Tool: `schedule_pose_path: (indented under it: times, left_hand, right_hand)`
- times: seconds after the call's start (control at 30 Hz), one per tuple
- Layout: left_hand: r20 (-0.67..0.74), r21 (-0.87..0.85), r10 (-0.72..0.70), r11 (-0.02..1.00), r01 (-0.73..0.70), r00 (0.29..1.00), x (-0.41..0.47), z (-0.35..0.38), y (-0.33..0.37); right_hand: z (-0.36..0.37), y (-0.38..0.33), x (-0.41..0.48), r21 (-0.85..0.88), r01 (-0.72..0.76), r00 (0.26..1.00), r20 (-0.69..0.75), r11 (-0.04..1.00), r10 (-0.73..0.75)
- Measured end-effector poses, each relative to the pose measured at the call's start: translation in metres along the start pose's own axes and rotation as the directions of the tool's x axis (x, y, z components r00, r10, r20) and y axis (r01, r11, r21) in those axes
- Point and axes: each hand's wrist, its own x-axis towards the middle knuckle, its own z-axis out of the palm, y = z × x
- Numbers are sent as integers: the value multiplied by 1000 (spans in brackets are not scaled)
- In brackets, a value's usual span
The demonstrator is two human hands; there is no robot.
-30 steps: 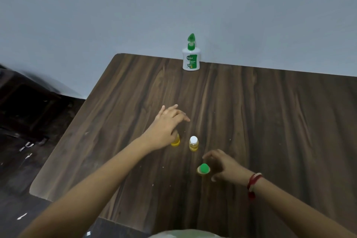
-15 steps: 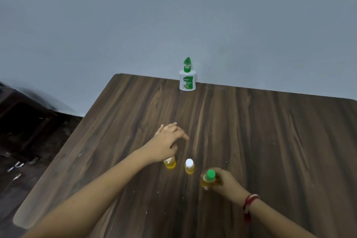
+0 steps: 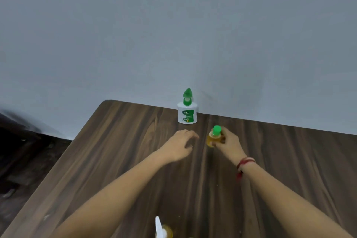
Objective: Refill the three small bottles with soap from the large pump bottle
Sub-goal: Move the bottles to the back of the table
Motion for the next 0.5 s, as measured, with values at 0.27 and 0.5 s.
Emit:
schedule_pose_path:
  times: [0.27, 0.5]
  left_hand:
    - [1, -58, -81, 995, 81, 997, 65, 23, -33]
    - [-1, -66, -86, 994, 85, 996, 72, 41, -61]
  right_hand:
    - [24, 8, 83, 9, -12, 993, -113, 1000, 13]
    - [39, 23, 116, 35, -27, 985, -167, 999, 33]
